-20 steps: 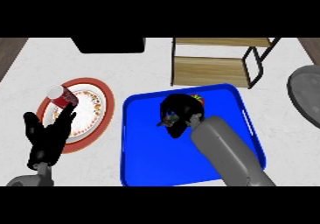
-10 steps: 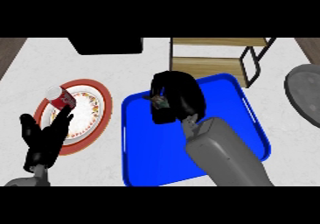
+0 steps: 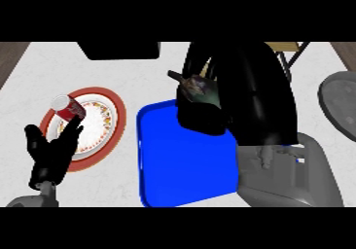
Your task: Pick the eggplant from the tray and place it in the tiered shelf
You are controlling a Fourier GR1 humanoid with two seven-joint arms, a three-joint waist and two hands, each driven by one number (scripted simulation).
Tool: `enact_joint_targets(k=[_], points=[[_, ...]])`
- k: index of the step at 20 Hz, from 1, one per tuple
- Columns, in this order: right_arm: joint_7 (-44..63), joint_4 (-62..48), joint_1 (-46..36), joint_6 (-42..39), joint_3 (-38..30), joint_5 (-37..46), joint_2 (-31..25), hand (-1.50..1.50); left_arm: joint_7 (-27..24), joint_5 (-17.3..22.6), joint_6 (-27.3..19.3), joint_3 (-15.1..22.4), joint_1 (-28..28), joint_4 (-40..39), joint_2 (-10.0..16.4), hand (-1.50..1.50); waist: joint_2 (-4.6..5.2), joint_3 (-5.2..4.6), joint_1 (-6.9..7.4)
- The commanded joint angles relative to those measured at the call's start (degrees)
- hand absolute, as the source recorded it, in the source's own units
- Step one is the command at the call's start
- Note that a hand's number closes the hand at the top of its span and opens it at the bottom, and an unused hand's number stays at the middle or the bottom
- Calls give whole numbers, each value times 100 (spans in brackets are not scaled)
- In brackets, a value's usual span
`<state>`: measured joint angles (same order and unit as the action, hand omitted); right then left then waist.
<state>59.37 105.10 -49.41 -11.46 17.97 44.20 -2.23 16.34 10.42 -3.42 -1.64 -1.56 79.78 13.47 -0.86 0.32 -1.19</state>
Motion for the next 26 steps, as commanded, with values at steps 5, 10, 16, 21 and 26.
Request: enact_joint_targets(k=[5, 10, 16, 21, 26], points=[[528, -357, -1276, -787, -1467, -317, -555, 150, -6, 43, 240, -93, -174, -340, 82, 0, 78, -38, 106], [335, -987, -1931, -862, -2112, -578, -941, 150, 75, -63, 108, 87, -59, -192, -159, 0, 78, -37, 139], [-148, -2156, -2551, -970, -2497, -666, -1411, 150, -194, -22, 375, -40, 131, -225, -6, 0, 83, -38, 184], [-1154, -2846, -2418, -1146, -2920, -1062, -1978, 150, 31, -229, 3, 80, -182, -234, -269, 0, 96, -33, 147], [-1792, -3974, -2762, -1037, -2680, -787, -2108, 150, 192, -119, 109, -12, -167, -15, -188, 0, 107, -35, 216]])
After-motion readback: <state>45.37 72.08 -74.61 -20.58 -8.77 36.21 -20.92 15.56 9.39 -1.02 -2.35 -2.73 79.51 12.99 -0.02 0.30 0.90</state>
